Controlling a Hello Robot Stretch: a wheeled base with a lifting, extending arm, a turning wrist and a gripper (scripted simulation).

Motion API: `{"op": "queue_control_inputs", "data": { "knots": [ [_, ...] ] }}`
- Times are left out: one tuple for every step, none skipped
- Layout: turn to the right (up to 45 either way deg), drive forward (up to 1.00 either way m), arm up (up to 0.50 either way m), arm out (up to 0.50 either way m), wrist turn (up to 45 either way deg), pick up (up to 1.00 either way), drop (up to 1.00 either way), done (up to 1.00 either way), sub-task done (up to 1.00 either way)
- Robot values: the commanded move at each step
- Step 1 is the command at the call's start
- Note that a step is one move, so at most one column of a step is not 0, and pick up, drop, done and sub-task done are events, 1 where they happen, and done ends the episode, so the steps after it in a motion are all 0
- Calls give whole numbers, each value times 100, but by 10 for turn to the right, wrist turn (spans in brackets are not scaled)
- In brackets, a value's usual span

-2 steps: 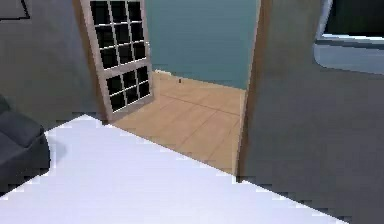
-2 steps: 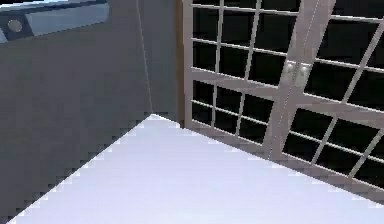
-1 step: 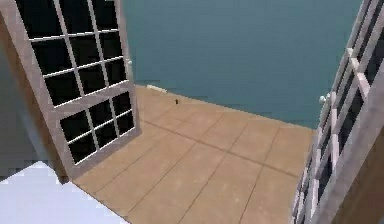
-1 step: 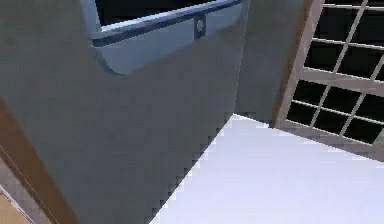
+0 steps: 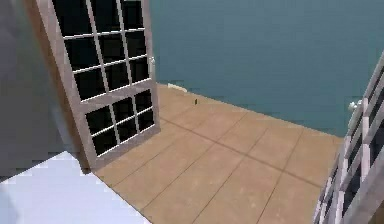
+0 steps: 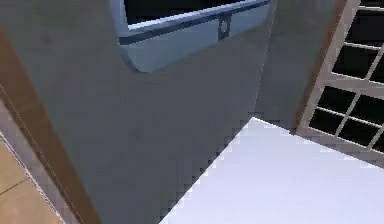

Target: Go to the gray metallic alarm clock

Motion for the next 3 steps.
{"op": "queue_control_inputs", "data": {
  "knots": [
    [0,45,0,0,0,0,0,0,0],
    [180,0,0,0,0,0,0,0,0],
    [0,100,0,0,0,0,0,0,0]
  ]
}}
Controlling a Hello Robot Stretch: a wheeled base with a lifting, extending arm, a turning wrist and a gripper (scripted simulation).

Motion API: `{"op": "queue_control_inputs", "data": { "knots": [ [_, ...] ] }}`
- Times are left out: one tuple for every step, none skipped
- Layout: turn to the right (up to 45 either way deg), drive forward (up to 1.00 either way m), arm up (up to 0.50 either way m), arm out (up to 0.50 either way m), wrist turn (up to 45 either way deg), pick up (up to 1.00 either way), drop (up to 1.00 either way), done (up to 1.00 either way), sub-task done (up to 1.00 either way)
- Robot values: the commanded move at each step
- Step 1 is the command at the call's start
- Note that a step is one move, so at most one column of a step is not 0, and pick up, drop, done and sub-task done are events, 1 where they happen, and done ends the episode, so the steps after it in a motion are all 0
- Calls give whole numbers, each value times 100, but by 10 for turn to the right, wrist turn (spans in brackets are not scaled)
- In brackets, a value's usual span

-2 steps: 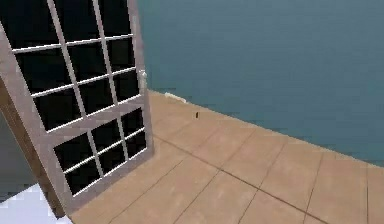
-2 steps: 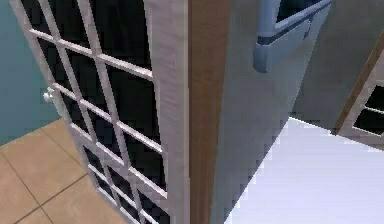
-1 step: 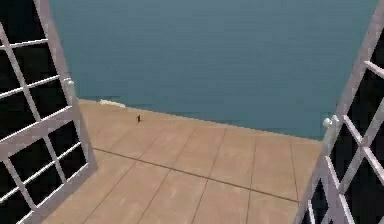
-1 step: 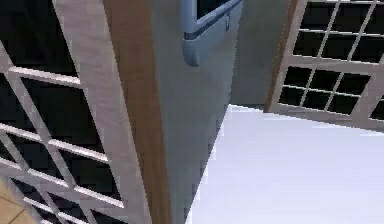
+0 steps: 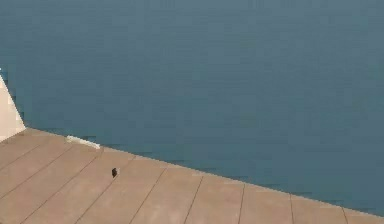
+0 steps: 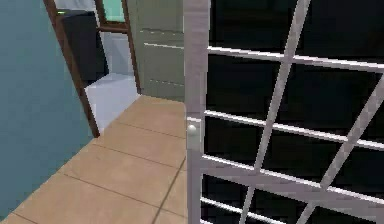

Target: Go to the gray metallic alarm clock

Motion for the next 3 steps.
{"op": "queue_control_inputs", "data": {
  "knots": [
    [180,0,0,0,0,0,0,0,0],
    [0,10,0,0,0,0,0,0,0],
    [0,30,0,0,0,0,0,0,0]
  ]
}}
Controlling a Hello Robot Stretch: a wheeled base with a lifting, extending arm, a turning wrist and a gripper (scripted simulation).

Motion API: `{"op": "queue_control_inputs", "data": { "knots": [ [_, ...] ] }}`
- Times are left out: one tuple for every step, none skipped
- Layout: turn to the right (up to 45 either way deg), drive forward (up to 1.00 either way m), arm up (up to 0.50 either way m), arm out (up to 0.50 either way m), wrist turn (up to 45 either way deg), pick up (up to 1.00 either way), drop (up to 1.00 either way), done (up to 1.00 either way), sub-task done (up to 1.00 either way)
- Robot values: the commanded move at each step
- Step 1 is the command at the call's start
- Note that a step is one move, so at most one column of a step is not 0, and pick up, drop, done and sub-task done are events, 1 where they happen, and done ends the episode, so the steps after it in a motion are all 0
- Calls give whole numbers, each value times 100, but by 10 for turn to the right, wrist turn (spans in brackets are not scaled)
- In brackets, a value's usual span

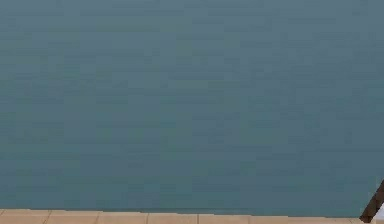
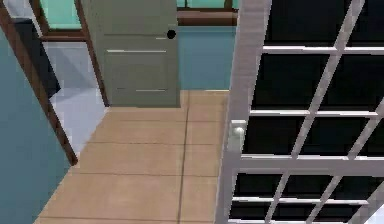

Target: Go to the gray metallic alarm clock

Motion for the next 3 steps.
{"op": "queue_control_inputs", "data": {
  "knots": [
    [450,0,0,0,0,0,0,0,0],
    [270,0,0,0,0,0,0,0,0],
    [0,45,0,0,0,0,0,0,0]
  ]
}}
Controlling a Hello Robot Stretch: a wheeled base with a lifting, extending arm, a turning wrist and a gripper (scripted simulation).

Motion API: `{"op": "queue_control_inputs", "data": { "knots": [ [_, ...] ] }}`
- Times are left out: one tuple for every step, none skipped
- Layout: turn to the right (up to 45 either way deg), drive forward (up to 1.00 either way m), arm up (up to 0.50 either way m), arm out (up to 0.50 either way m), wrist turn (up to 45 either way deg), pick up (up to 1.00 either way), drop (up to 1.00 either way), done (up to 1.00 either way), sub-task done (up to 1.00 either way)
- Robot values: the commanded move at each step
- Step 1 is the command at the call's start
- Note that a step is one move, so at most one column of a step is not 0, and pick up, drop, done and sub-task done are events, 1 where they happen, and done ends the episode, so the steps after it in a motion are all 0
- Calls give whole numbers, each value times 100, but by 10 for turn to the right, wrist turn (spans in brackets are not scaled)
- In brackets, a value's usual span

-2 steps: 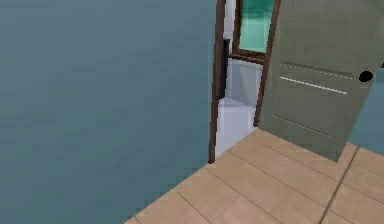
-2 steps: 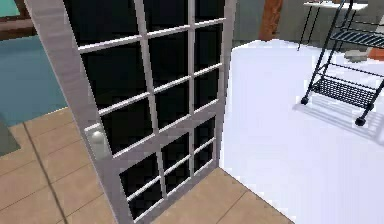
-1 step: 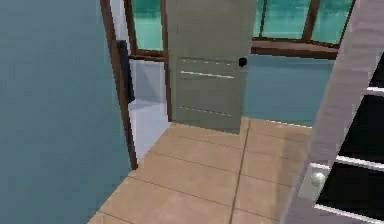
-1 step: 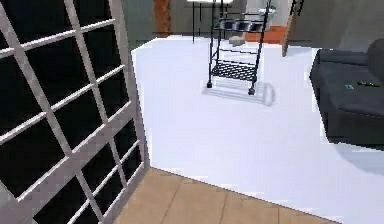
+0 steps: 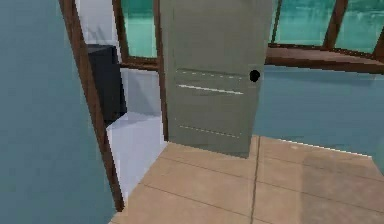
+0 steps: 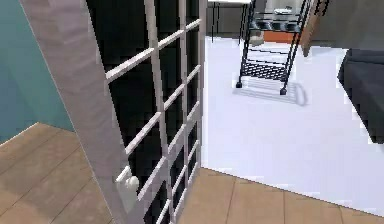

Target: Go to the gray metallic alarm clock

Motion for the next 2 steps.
{"op": "queue_control_inputs", "data": {
  "knots": [
    [-90,0,0,0,0,0,0,0,0],
    [0,100,0,0,0,0,0,0,0]
  ]
}}
